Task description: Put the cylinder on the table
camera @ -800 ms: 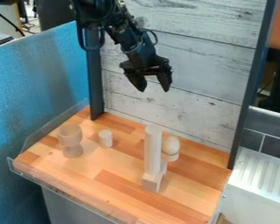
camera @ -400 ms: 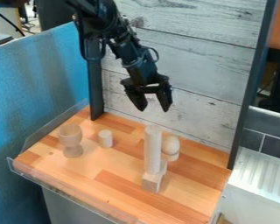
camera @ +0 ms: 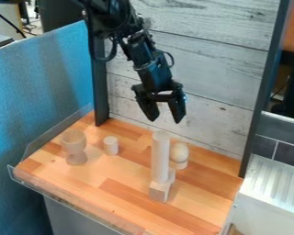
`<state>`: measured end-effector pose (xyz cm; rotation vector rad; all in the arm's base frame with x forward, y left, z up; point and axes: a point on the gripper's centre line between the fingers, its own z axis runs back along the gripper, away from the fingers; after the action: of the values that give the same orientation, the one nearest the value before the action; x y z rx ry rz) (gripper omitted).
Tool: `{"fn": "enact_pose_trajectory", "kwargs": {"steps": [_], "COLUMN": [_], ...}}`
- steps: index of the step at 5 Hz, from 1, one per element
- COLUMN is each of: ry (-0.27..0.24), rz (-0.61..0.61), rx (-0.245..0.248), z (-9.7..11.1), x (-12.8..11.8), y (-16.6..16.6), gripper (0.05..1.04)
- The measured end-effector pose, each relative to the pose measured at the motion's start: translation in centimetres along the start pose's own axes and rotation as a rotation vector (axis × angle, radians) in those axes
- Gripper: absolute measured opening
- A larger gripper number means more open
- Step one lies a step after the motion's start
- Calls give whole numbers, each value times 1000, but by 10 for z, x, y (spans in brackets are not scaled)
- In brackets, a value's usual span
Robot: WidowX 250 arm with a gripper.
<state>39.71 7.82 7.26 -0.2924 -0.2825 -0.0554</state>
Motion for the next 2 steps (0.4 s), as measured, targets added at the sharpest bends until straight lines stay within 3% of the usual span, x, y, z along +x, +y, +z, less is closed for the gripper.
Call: {"fn": "enact_pose_trajectory", "kwargs": {"steps": [2], "ry": [89], "rz": [-51], "rx": [64], "z": [-16], "x": [-13], "y": [-10], "gripper": [1000]}}
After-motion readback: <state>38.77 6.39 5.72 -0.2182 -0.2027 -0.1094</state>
